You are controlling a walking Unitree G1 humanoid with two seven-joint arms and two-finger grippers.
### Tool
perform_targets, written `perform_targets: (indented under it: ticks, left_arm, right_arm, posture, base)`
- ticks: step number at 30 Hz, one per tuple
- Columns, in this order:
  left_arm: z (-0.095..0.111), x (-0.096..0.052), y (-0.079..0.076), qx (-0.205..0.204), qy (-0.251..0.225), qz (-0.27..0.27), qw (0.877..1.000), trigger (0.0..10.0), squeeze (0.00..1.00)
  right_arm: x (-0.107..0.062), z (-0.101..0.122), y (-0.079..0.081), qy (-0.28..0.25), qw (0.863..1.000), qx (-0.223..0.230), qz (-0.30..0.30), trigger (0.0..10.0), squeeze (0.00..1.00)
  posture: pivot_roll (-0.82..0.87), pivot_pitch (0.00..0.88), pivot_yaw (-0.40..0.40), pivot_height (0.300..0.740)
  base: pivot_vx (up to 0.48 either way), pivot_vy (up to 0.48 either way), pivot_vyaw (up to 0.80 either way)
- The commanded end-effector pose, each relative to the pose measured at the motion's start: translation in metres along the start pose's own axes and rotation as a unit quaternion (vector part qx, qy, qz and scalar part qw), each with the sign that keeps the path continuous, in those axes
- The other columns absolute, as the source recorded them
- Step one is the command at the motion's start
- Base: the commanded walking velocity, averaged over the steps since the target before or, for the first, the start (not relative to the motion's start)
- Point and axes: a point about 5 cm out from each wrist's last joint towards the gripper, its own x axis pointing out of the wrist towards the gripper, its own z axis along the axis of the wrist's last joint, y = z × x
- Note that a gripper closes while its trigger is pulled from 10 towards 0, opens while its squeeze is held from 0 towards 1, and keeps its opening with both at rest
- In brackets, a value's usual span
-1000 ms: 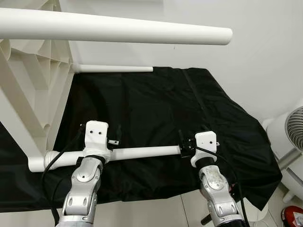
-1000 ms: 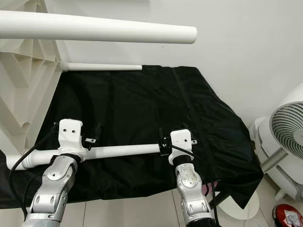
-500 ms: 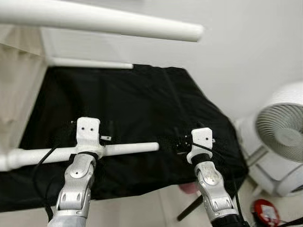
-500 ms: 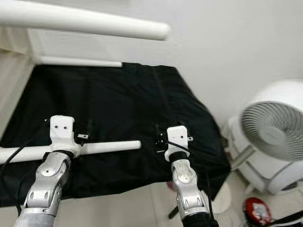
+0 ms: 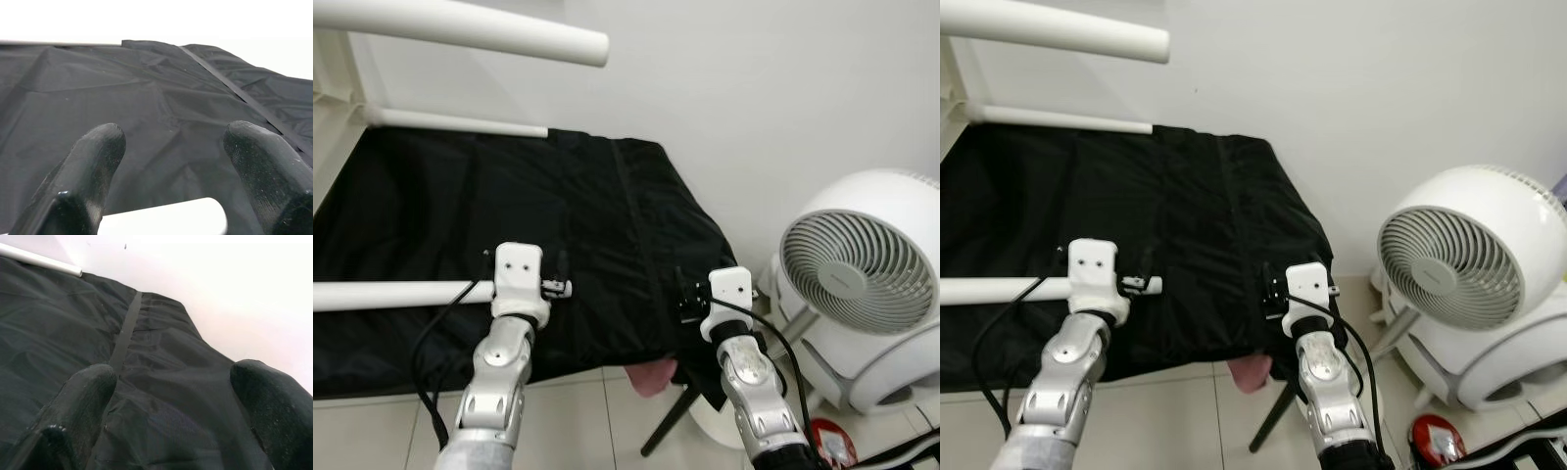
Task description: Building children table
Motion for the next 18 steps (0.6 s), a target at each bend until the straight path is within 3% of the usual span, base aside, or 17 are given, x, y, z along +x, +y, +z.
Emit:
perform_targets:
  ticks: [1,7,11,18]
  left_arm:
    - [-0.004,0.0,-0.003,0.007,0.01,0.012,1.0,10.0,0.0]
    - [-0.002,0.003,-0.003,-0.008,0.011,0.013,1.0,10.0,0.0]
    - [0.0,0.007,-0.001,0.004,0.006,0.01,1.0,10.0,0.0]
    - [0.018,0.008,-0.001,0.016,-0.042,-0.023,0.999,10.0,0.0]
  right_arm:
    - [0.0,0.001,-0.007,-0.002,1.0,-0.001,-0.009,10.0,0.0]
    - [0.0,-0.001,-0.009,-0.003,1.0,-0.003,-0.014,10.0,0.0]
    - [0.003,0.001,-0.012,-0.008,1.0,-0.005,-0.019,10.0,0.0]
    - [0.006,0.008,-0.016,-0.021,0.999,-0.017,-0.019,10.0,0.0]
  posture:
    - [-0.01,0.0,-0.126,0.74]
    - [0.01,0.0,-0.118,0.74]
    - [0.02,0.0,-0.12,0.74]
    - [0.02,0.0,-0.119,0.74]
  base:
    - [0.0,0.0,0.0]
    - [0.0,0.0,0.0]
    - [0.0,0.0,0.0]
    - [0.0,0.0,0.0]
